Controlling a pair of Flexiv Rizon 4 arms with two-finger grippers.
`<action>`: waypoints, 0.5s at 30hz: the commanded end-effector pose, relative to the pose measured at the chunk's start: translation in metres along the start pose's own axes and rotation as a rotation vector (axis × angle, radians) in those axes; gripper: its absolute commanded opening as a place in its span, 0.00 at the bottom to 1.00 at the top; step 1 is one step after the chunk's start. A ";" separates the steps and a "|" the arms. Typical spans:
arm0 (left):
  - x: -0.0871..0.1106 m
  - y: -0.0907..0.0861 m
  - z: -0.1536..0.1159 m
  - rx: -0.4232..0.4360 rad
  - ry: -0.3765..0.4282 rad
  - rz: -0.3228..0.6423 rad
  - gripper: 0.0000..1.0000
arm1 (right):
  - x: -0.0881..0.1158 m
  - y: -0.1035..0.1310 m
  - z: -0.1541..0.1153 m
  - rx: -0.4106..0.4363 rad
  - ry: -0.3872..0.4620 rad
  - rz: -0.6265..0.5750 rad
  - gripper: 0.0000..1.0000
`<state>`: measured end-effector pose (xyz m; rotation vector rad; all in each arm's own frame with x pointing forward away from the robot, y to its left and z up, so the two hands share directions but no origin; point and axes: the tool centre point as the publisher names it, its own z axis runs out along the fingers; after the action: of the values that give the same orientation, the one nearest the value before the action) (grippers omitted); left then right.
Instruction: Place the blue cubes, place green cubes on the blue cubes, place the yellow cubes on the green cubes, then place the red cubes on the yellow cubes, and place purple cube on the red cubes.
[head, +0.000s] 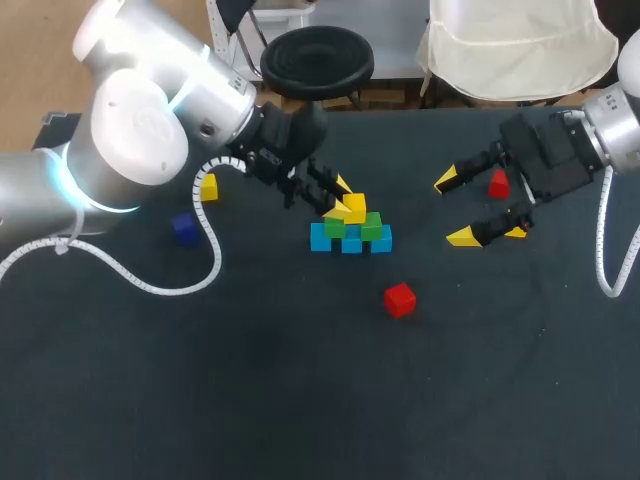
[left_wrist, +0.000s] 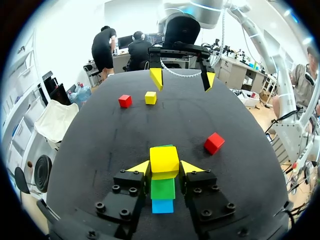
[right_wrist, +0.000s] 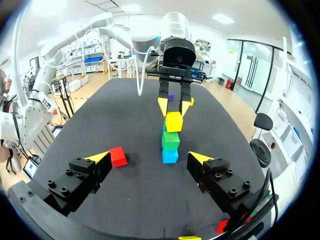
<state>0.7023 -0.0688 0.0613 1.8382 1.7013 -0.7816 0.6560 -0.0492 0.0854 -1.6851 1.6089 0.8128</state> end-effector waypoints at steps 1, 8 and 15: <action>0.000 0.001 0.000 0.001 0.002 0.003 0.00 | 0.000 0.000 0.000 0.000 -0.002 -0.001 1.00; 0.000 0.004 0.000 -0.001 0.003 0.007 0.00 | 0.000 0.000 0.000 0.000 -0.002 -0.001 1.00; 0.001 0.005 -0.001 0.000 0.002 0.014 0.00 | 0.000 0.000 0.000 0.000 -0.002 -0.001 1.00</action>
<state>0.7049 -0.0682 0.0616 1.8448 1.6911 -0.7697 0.6560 -0.0492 0.0854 -1.6851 1.6089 0.8128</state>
